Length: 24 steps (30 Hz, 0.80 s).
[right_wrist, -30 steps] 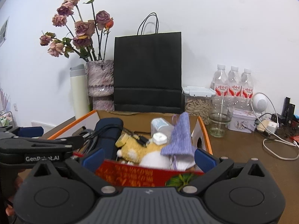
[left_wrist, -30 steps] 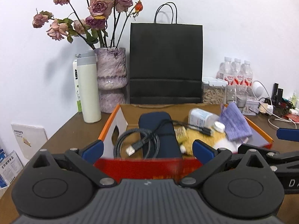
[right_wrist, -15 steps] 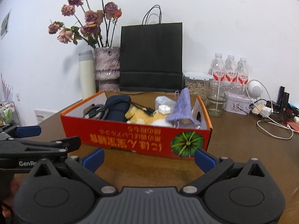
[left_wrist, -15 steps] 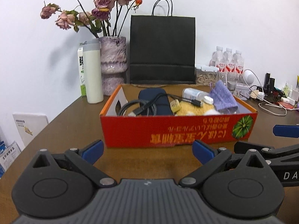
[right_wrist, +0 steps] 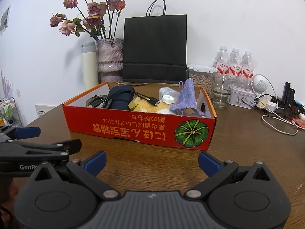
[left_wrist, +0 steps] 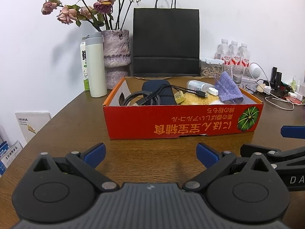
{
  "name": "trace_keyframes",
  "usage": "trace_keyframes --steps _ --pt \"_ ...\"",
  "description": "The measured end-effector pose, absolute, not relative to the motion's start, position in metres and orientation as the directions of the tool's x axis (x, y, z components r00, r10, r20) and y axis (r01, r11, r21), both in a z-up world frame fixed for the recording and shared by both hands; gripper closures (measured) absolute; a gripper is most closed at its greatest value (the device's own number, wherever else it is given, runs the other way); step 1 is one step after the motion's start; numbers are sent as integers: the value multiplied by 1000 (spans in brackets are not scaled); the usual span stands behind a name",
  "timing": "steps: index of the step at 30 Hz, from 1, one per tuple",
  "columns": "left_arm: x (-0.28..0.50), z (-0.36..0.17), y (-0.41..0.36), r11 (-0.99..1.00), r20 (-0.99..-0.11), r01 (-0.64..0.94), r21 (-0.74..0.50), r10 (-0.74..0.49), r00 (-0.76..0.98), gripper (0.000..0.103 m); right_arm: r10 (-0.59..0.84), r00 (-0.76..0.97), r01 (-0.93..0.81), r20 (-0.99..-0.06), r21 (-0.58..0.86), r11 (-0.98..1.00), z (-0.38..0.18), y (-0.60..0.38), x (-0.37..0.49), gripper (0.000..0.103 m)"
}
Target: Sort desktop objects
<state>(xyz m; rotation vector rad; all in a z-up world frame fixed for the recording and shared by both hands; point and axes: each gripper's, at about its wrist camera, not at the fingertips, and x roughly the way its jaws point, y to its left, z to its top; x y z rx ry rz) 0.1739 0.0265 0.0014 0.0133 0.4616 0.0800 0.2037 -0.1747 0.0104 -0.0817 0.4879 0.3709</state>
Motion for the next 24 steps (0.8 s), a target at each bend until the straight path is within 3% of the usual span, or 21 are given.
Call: trace_keyframes --steps 24 --pt "173 1 25 995 -439 -87 43 97 893 0 323 821 -363 -470 6 932 10 -174 204 0"
